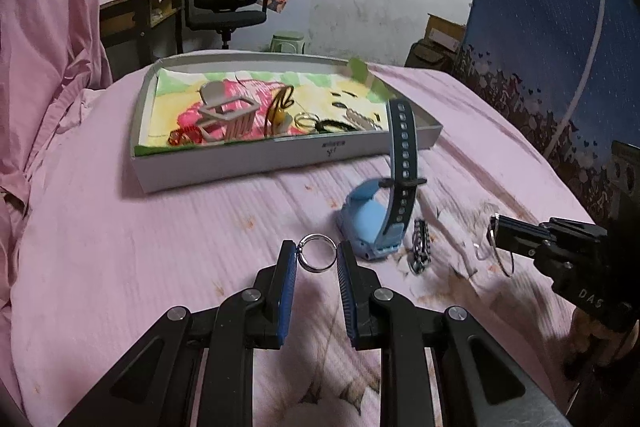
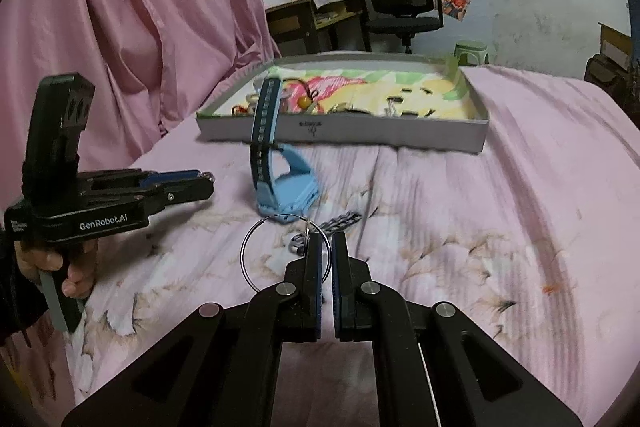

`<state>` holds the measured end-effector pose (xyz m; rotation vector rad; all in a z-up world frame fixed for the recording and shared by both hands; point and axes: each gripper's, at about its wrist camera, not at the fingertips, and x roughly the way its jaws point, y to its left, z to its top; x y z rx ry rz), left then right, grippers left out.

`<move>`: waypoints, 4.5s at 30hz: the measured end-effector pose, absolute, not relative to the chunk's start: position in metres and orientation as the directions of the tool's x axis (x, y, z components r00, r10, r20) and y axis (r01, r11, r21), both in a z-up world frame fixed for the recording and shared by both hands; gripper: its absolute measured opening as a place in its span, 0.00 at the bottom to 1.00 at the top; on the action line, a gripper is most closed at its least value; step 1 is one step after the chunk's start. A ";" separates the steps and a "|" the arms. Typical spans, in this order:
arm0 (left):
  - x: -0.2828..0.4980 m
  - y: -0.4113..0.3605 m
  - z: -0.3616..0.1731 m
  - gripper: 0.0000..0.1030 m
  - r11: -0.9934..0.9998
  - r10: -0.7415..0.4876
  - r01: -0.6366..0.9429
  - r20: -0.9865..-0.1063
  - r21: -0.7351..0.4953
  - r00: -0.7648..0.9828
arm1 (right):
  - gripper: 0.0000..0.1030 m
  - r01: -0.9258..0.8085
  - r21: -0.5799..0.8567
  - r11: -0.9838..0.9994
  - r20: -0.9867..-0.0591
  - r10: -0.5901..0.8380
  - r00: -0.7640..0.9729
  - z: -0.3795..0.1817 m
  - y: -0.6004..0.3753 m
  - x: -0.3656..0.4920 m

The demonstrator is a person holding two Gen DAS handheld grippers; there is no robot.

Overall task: Organize jewelry
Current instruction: 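Carry the silver ring and key rings over the tray with both tools, then open both tools to drop the ring and key rings into the tray, then withdraw both open tools from the tray toward the blue watch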

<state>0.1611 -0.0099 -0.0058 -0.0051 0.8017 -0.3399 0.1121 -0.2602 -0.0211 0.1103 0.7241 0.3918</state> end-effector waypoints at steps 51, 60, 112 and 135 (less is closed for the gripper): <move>0.284 0.043 -0.005 0.19 0.989 -0.123 0.029 -0.706 -0.143 0.697 | 0.04 -0.214 0.150 0.965 -0.695 0.257 0.671 -0.027 -0.218 0.294; 0.276 0.042 -0.003 0.37 0.987 -0.140 0.046 -0.688 -0.153 0.712 | 0.05 -0.196 0.131 0.972 -0.699 0.231 0.677 -0.024 -0.225 0.291; 0.130 0.005 0.025 0.99 0.988 -0.157 0.131 -0.501 -0.086 0.851 | 0.99 -0.203 0.080 0.976 -0.392 0.218 0.894 0.030 -0.267 0.123; 0.159 -0.011 -0.018 0.99 0.971 -0.230 0.192 -0.744 -0.139 0.627 | 0.99 -0.328 0.023 0.944 -0.721 0.243 0.649 -0.036 -0.253 0.142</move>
